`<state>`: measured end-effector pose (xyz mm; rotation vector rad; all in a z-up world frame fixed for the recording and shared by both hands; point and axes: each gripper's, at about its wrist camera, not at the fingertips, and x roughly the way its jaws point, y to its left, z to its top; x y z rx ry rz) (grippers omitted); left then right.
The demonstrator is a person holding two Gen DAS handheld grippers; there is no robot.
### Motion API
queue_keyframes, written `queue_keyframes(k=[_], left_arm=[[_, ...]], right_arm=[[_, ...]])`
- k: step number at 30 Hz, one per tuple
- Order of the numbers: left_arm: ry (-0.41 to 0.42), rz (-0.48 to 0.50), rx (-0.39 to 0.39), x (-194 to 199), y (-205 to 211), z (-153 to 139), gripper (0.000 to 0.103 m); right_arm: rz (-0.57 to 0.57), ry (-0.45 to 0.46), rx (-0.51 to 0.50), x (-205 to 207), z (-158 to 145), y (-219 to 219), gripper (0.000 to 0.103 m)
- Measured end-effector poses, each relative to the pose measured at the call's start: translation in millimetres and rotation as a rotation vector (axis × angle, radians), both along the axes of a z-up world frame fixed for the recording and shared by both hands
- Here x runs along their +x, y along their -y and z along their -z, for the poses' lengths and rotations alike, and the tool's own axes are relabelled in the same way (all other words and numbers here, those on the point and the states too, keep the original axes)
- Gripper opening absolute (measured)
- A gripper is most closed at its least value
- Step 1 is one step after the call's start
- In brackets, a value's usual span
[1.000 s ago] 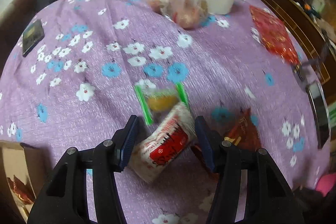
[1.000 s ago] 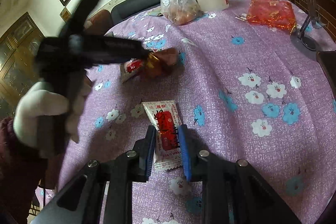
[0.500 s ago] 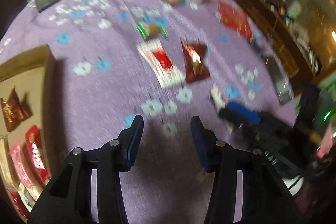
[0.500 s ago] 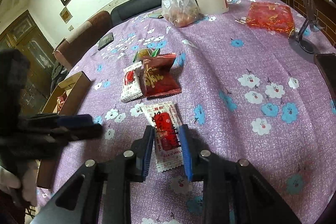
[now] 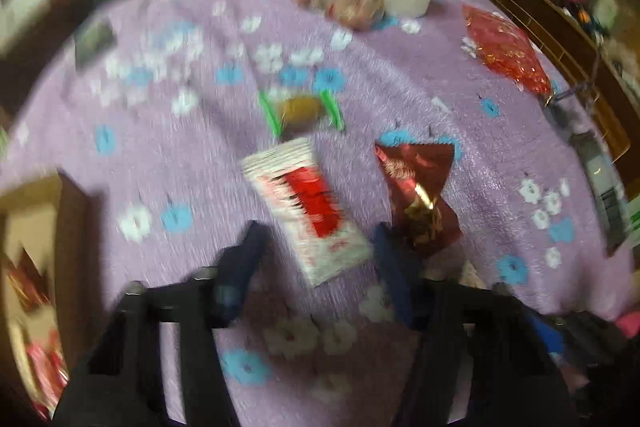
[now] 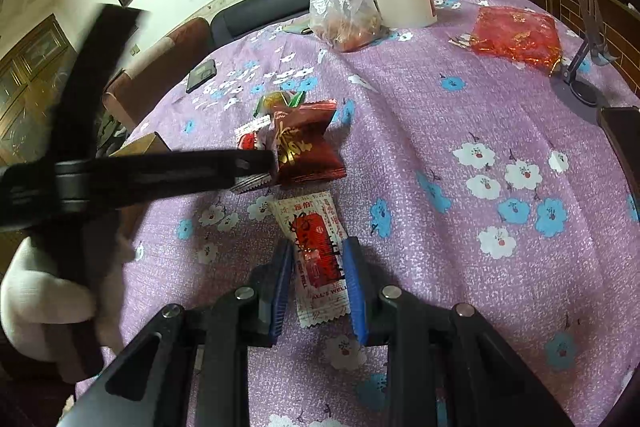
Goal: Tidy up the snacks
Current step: 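Grasp the other white-red packet with the left tool while the right tool holds its packet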
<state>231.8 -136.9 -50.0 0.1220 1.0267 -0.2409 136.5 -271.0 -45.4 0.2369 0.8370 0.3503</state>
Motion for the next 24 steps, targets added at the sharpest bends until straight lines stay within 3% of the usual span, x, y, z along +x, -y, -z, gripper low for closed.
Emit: queue_keyframes(k=[2,4,8,9,10,17,18,20,21,22,24], left_arm=[[0.023,0.012,0.005,-5,1,1,0.037],[0.027,0.013,-0.041,-9,-6,-2,0.035],[0.041,0.001,-0.106,-28,-27,-11,0.034],[0.044,0.001,-0.122,-32,-32,-14,0.028],[0.043,0.003,-0.143,-37,-38,-17,0.013],[0.03,-0.018,-0.252,-83,-66,-32,0.013],[0.027,-0.023,-0.272,-87,-70,-33,0.013],[0.025,-0.047,-0.313,-93,-80,-35,0.013],[0.024,-0.063,-0.336,-93,-86,-37,0.016],[0.019,-0.073,-0.351,-94,-91,-37,0.024],[0.0,-0.103,-0.358,-91,-97,-34,0.035]], right_arm=[[-0.008,0.006,-0.034,-1,-1,-4,0.028],[-0.011,0.017,-0.076,-3,-2,-8,0.024],[-0.011,0.02,-0.068,-3,-2,-7,0.022],[-0.01,0.023,-0.065,-4,-2,-6,0.021],[-0.013,0.029,-0.063,-4,-3,-6,0.02],[-0.023,0.05,-0.074,-8,-3,-12,0.022],[-0.01,0.061,-0.067,-8,-5,-10,0.024],[0.004,0.082,-0.063,-9,-8,-9,0.043],[0.005,0.09,-0.069,-8,-9,-11,0.061],[-0.006,0.091,-0.073,-6,-9,-14,0.066],[-0.049,0.066,-0.106,3,-5,-26,0.065]])
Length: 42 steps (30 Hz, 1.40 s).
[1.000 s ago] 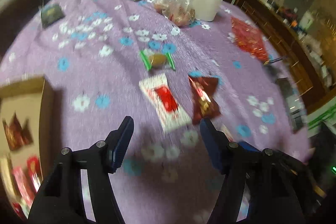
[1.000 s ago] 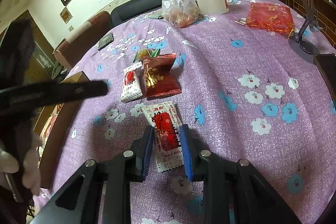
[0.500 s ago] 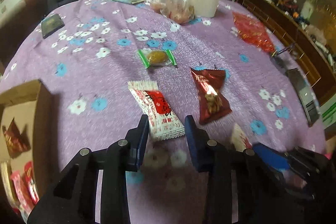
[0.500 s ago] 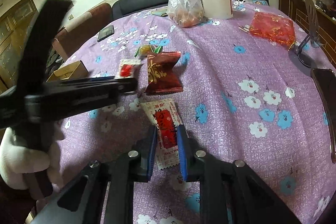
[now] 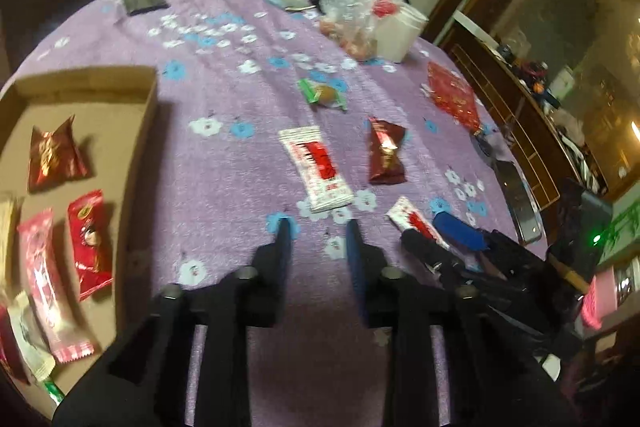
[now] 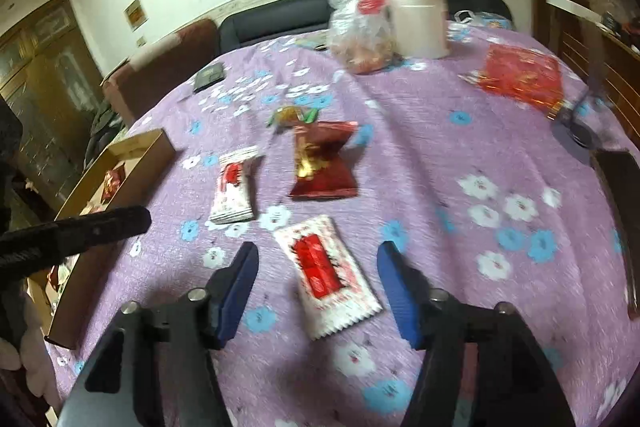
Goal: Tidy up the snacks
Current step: 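Grasp the other white-red packet with the left tool while the right tool holds its packet, then carry both white-red packets into the cardboard tray and open both tools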
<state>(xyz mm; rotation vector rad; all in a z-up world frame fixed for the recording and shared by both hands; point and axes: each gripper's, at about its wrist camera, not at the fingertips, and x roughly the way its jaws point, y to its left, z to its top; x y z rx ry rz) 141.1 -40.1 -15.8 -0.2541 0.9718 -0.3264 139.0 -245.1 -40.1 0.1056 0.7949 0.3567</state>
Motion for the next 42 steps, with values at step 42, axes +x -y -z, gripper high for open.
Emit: queue_keyframes(k=[42], left_arm=[[0.034,0.093,0.209,50,53,22,0.025]], right_arm=[[0.024,-0.053,0.095,-5,3,21,0.03]])
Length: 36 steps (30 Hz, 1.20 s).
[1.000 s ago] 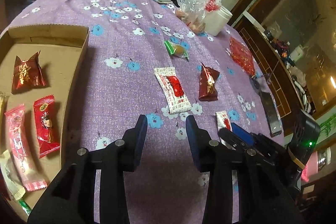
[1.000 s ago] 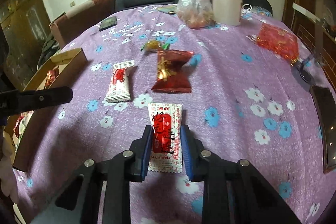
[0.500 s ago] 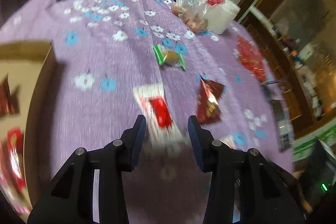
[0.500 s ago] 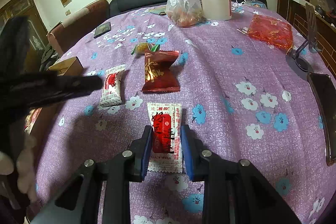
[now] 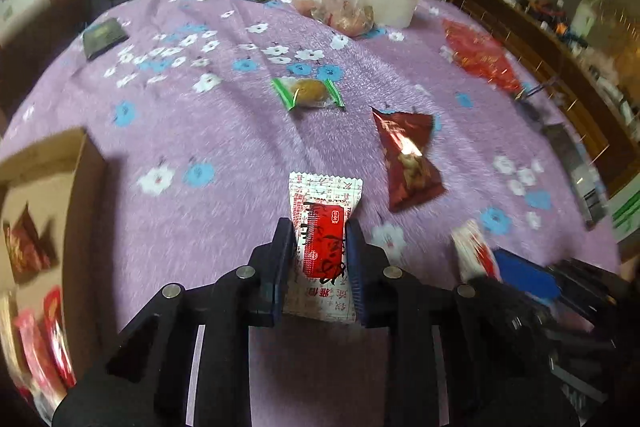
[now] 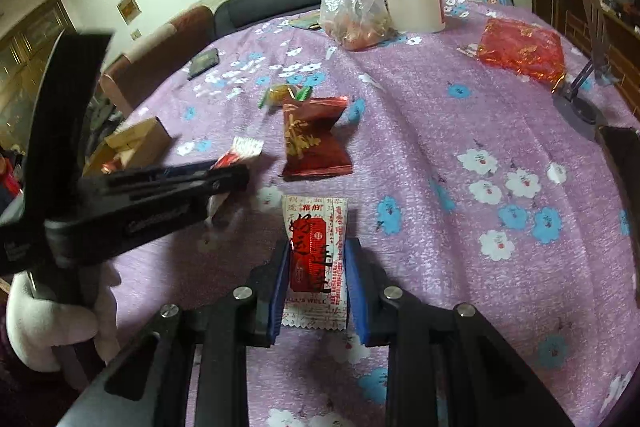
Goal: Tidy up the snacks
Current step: 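Carry both white-red packets into the cardboard tray and open both tools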
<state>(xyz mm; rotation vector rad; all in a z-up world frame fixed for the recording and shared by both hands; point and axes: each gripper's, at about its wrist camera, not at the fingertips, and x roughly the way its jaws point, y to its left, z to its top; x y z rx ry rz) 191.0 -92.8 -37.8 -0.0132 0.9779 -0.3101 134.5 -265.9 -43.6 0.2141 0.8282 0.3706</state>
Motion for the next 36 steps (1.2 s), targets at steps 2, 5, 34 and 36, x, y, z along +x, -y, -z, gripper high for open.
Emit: queue_keyframes(k=[2,5,34,36], left_arm=[[0.01,-0.009,-0.084,-18,-19,-10,0.025],[0.048,-0.032,-0.186,-51,-46,-32,0.025],[0.098,-0.508,-0.102,-117,-287,-13,0.026],[0.1,-0.495,-0.151,-121,-291,-12,0.026]], right_arm=[[-0.007,0.019,0.027,-3,-4,2,0.03],[-0.017,0.049,0.059,-6,-10,3,0.03],[-0.324,0.054,0.014,-23,-56,-192,0.03],[-0.35,0.052,-0.026,-15,-56,-220,0.03]])
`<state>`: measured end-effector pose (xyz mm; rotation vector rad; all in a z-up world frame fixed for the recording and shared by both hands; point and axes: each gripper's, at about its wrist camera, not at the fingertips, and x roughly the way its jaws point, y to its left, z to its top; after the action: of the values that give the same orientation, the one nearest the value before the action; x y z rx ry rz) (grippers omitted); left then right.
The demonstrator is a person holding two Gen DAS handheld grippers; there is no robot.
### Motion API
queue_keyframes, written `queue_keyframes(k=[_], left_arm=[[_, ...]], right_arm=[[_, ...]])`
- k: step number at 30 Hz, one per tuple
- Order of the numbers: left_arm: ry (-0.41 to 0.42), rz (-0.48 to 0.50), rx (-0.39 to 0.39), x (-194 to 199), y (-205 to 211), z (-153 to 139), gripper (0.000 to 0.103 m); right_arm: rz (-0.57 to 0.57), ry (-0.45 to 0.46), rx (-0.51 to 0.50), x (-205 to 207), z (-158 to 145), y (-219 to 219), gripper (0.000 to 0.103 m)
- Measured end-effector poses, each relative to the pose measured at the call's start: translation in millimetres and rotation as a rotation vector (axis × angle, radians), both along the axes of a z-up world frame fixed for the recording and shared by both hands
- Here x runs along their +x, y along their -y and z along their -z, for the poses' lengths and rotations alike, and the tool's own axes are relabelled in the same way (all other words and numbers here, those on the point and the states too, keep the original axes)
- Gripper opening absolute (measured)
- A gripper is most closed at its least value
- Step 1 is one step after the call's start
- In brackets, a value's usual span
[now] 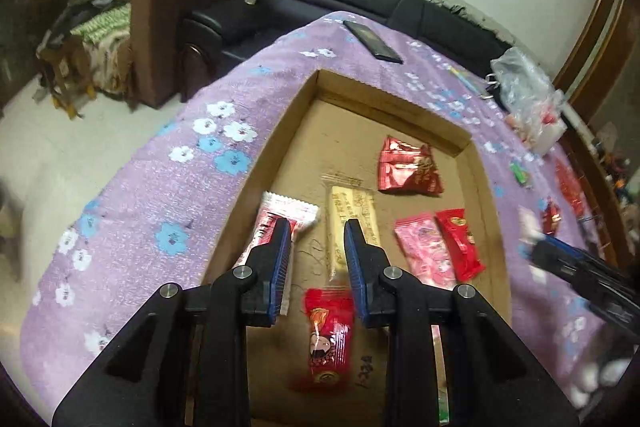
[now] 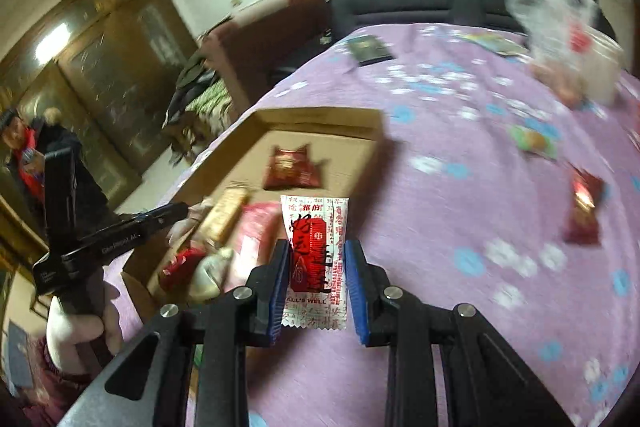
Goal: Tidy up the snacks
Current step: 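Carry both white-red packets into the cardboard tray and open both tools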
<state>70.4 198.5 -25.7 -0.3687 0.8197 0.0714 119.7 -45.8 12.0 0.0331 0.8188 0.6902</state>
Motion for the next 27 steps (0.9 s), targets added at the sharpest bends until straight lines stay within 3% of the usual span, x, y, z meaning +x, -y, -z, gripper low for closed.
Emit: queue_keyframes(k=[6,9,10,16,17,19,21,23,27], left_arm=[[0.07,0.018,-0.093,-32,-5,-13,0.026],[0.098,0.005,-0.099,-46,-2,-22,0.046],[0.107,0.001,-0.093,-51,0,-25,0.048],[0.17,-0.019,0.028,-71,20,-48,0.052],[0.179,-0.015,0.047,-73,27,-51,0.052],[0.186,-0.003,0.075,-75,40,-55,0.052],[0.183,0.012,0.096,-76,55,-56,0.052],[0.176,0.023,0.119,-77,68,-58,0.052],[0.179,0.003,0.252,-89,96,-63,0.052]], right_arm=[[-0.023,-0.014,-0.108,35,19,-65,0.032],[-0.02,-0.031,-0.133,52,29,-80,0.033],[-0.011,-0.035,-0.131,55,31,-81,0.033],[0.011,0.062,-0.055,16,1,-52,0.034],[0.018,0.092,-0.047,4,-5,-44,0.037],[0.031,0.137,-0.027,-16,-12,-28,0.053],[0.044,0.175,-0.019,-30,-16,-16,0.054],[0.049,0.182,-0.031,-36,-14,-10,0.054],[0.066,0.147,0.028,-48,-9,15,0.054]])
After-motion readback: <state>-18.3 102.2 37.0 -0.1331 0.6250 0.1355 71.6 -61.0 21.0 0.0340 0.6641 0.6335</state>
